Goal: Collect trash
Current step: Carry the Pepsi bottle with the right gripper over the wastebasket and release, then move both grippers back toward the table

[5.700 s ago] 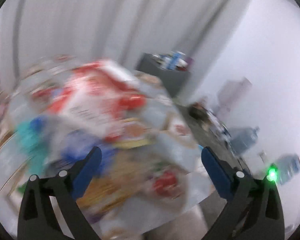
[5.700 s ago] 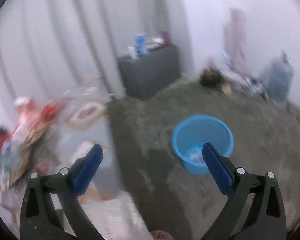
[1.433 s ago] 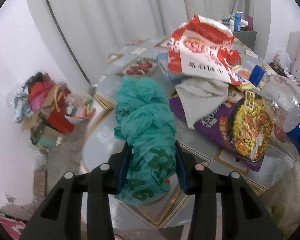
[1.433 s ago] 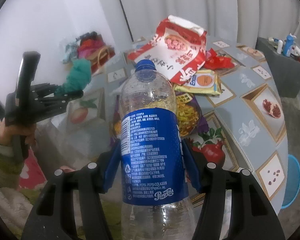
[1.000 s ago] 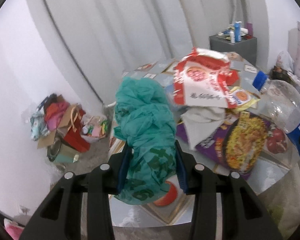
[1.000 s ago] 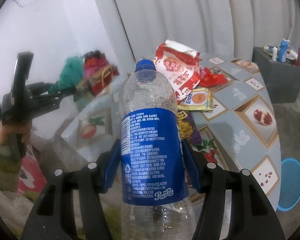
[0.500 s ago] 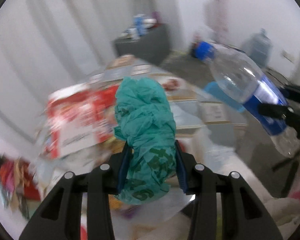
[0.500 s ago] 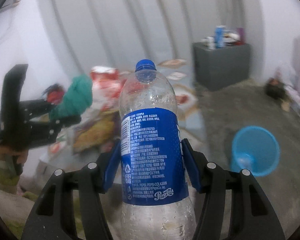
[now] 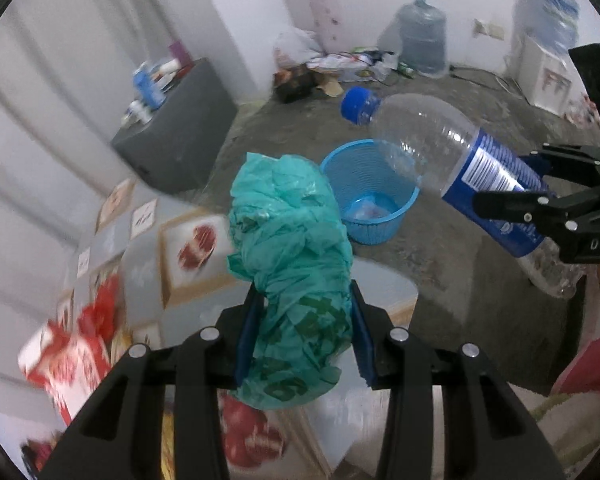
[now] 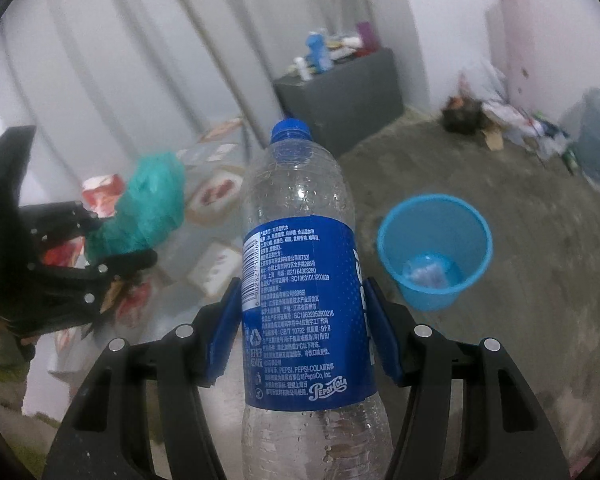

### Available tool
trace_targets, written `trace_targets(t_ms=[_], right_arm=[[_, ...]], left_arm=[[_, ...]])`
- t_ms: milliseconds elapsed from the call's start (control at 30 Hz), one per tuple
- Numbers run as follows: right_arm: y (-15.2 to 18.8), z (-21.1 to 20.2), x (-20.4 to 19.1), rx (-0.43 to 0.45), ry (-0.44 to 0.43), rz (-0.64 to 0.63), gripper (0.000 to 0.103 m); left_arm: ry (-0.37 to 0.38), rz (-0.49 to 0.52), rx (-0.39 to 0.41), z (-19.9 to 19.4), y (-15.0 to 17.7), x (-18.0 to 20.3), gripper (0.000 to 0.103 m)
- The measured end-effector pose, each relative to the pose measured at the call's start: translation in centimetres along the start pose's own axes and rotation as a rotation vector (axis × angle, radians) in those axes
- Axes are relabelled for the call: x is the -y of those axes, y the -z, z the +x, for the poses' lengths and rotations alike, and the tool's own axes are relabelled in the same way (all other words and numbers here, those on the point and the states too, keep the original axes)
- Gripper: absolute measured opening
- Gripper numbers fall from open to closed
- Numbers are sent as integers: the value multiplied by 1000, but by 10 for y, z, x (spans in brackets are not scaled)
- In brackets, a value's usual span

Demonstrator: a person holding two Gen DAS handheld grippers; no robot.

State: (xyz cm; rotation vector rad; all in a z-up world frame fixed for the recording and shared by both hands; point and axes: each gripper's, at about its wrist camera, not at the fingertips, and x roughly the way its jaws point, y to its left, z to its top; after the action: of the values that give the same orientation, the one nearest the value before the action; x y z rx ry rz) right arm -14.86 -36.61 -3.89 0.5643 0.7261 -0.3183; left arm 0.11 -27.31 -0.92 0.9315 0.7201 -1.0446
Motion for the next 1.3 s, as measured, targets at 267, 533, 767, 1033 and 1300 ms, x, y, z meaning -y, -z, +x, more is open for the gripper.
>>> trace_targets(t_ms=[267, 533, 767, 1033, 1300], right_arm=[[-9, 33, 62, -42, 26, 189, 56], [-21, 141, 170, -171, -34, 662, 57], [-18, 223, 218, -265, 55, 862, 57], [-34, 237, 245, -173, 101, 933, 76], [-26, 193, 215, -72, 88, 814, 76]], left_arm=[[37, 116, -28, 54, -55, 17, 40], [275, 70, -254, 188, -156, 12, 40], [245, 28, -403, 311, -203, 31, 42], [274, -87, -266, 322, -222, 32, 79], [286, -30, -112, 250, -227, 23, 79]])
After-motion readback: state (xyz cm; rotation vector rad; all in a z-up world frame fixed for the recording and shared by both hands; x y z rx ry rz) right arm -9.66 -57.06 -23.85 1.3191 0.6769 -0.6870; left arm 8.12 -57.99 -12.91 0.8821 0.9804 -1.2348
